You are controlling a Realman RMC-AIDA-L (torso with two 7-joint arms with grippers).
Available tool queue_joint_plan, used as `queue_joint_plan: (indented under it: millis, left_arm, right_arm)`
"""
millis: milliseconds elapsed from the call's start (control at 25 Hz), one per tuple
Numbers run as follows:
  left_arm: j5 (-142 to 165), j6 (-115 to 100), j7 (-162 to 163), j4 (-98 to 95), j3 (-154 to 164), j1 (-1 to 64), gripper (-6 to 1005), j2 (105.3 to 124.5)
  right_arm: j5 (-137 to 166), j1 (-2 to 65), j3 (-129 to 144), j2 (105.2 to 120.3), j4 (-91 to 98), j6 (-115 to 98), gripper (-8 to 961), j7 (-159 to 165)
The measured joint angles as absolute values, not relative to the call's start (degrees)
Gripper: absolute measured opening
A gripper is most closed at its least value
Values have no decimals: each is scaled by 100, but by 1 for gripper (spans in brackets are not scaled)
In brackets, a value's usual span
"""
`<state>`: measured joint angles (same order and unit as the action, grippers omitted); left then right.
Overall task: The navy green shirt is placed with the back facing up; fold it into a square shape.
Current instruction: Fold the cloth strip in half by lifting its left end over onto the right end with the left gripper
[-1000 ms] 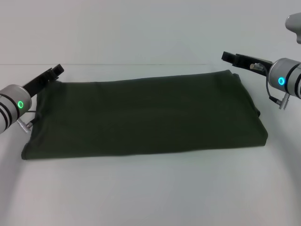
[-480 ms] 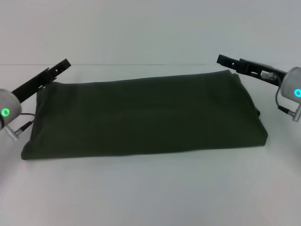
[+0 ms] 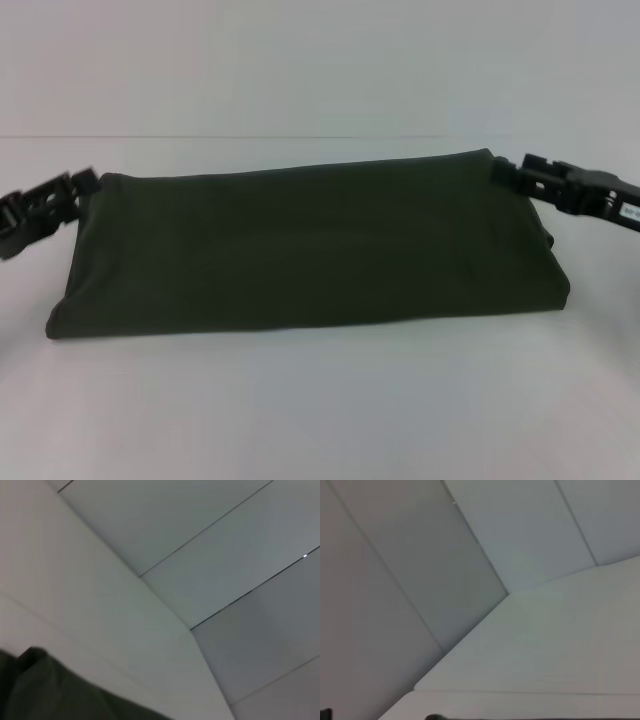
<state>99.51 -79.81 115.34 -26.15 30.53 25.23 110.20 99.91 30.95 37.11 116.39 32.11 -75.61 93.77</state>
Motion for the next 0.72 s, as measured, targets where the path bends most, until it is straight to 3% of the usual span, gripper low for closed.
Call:
queue_joint_plan:
  millis: [240, 720]
  left_arm:
    - [11078, -7991, 12566, -3045, 3025, 2362, 836, 10936]
    - [12535, -7110, 13398, -3182, 3027, 2677, 838, 10821]
  right_arm:
    - [10028, 2759, 3737, 11574, 3166, -8082, 884, 9180]
    - [10415, 2515, 3763, 11642, 3081, -8060, 938, 8917]
